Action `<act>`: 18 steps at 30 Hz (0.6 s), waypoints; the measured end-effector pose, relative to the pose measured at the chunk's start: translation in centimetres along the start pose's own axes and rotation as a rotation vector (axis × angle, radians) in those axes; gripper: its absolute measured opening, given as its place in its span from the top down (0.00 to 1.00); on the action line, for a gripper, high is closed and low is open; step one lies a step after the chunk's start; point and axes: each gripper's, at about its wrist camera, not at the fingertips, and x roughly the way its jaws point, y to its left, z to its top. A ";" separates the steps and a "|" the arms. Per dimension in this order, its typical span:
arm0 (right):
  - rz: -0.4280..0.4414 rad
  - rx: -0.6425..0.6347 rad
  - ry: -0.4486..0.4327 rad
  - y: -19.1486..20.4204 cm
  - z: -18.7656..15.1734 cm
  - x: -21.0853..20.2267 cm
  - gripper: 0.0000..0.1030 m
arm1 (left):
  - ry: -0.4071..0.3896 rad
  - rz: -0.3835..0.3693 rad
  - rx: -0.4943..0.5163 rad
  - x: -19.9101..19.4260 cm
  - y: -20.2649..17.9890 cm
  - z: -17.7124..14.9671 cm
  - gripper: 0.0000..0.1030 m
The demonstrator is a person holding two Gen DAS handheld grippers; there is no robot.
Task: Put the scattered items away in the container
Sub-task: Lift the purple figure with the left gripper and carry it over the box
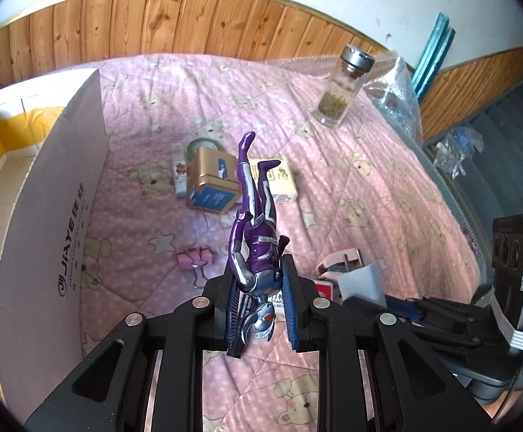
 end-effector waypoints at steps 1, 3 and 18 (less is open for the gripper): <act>0.005 -0.003 -0.004 0.3 0.1 -0.1 0.78 | -0.004 0.000 -0.004 -0.2 0.1 0.1 0.79; 0.012 -0.010 -0.010 0.7 0.2 -0.2 0.78 | -0.010 -0.003 -0.019 -0.6 0.4 0.3 0.79; 0.069 -0.045 -0.030 4.3 1.3 -0.3 0.78 | -0.069 -0.028 -0.092 -4.0 2.7 1.1 0.79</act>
